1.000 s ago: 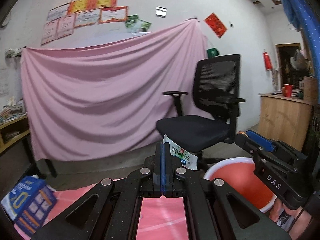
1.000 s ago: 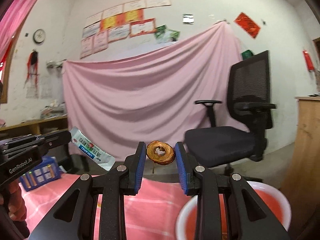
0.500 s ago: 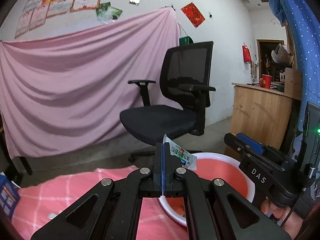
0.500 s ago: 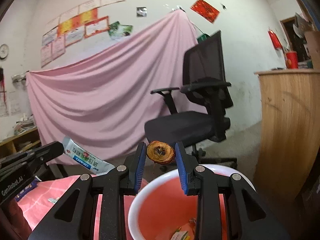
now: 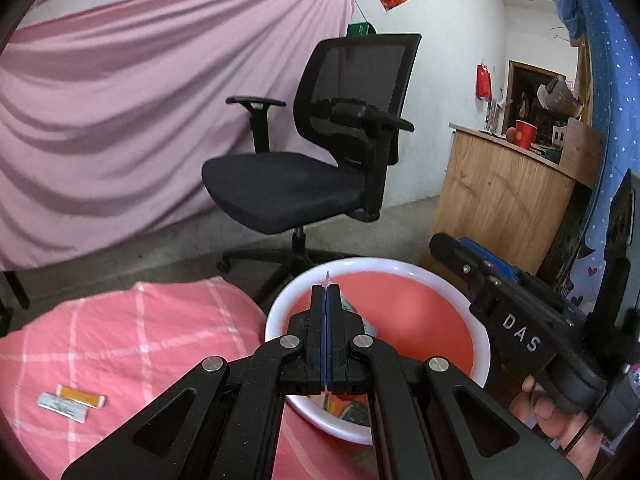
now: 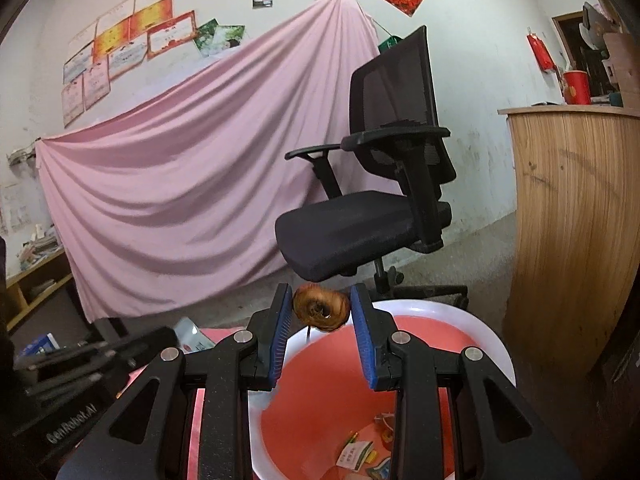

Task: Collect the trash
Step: 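Open both tools to drop the tube and ring into the bucket, then move both tools back over the table toward the white packet and orange strip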

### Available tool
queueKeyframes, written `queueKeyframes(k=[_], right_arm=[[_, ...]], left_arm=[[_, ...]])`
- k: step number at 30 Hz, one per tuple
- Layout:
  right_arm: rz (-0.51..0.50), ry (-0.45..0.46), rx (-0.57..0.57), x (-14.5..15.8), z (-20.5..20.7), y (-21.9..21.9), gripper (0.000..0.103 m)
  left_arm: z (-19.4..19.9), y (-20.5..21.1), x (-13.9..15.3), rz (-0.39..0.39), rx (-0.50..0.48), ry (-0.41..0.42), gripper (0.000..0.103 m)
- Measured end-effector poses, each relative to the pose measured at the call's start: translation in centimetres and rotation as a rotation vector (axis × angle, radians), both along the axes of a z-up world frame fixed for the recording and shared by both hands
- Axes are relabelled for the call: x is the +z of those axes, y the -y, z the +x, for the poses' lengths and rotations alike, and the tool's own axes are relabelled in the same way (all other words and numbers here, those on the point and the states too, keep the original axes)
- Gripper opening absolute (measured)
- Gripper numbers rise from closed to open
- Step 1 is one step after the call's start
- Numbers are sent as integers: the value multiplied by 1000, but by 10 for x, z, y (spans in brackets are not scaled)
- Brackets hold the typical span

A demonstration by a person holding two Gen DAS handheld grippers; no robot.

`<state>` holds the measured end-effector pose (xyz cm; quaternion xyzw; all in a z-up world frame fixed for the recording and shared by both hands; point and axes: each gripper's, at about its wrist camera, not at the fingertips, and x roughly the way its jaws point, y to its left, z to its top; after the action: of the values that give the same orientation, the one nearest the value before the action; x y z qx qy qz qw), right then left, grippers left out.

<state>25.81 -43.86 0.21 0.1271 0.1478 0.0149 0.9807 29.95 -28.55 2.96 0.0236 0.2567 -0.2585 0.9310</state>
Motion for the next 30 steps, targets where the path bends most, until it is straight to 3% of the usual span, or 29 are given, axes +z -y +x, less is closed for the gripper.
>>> queueKeyframes(k=[10, 26, 29, 30], right_arm=[[1, -8, -4, 0, 2, 1, 44], [-6, -12, -6, 0, 4, -1, 49], [-7, -3, -8, 1, 3, -3, 50], [-7, -1, -9, 1, 3, -3, 50]], left_arm=[[7, -13, -6, -32, 25, -66, 0], [12, -21, -6, -56, 34, -86, 1], [11, -26, -4, -65, 52, -80, 20], [10, -29, -4, -70, 60, -73, 32]])
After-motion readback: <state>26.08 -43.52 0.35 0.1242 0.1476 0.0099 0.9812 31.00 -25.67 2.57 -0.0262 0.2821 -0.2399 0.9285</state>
